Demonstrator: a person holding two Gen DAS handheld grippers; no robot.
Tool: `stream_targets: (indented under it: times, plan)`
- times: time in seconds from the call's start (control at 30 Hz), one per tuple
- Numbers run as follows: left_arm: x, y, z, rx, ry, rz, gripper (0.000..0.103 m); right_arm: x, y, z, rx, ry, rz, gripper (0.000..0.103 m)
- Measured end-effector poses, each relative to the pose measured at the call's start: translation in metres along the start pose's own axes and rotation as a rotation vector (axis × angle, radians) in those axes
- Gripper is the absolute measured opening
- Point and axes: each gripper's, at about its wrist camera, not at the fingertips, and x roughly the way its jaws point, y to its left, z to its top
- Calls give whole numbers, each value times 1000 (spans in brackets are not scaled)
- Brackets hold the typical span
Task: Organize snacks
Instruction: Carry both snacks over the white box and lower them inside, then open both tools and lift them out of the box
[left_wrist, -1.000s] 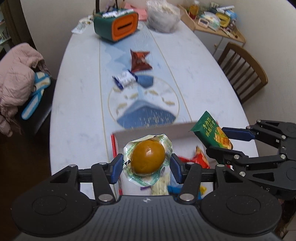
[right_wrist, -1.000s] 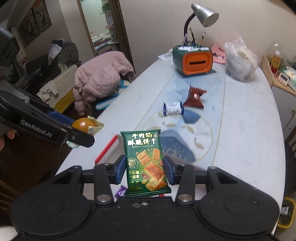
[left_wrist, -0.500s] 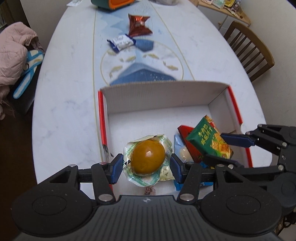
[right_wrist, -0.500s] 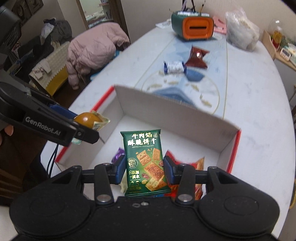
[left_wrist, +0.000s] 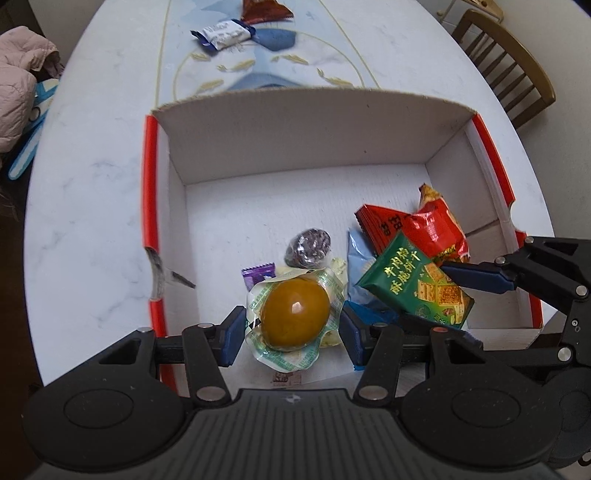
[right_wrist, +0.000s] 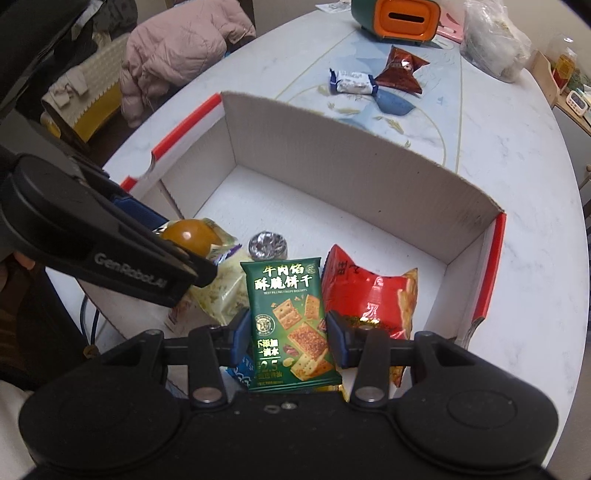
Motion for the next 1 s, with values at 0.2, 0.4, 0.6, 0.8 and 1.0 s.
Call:
stream_targets:
  times: [0.2, 0.4, 0.6, 0.8, 1.0]
  plan:
    - [10, -2, -4, 8, 10, -4, 53, 6, 1, -3, -12, 15, -9, 40]
    - [19, -3, -5, 7, 27, -17, 55, 8, -1, -5, -1, 16, -2, 40]
    - [22, -1, -4, -2, 26, -23, 57, 8, -2, -5, 10, 12, 4, 41]
    - [21, -1, -5, 6, 19, -35, 58, 1, -4, -5, 25, 1, 17, 43]
    - [12, 1, -10, 14, 9, -63, 58, -8, -3, -4, 31, -20, 18, 47]
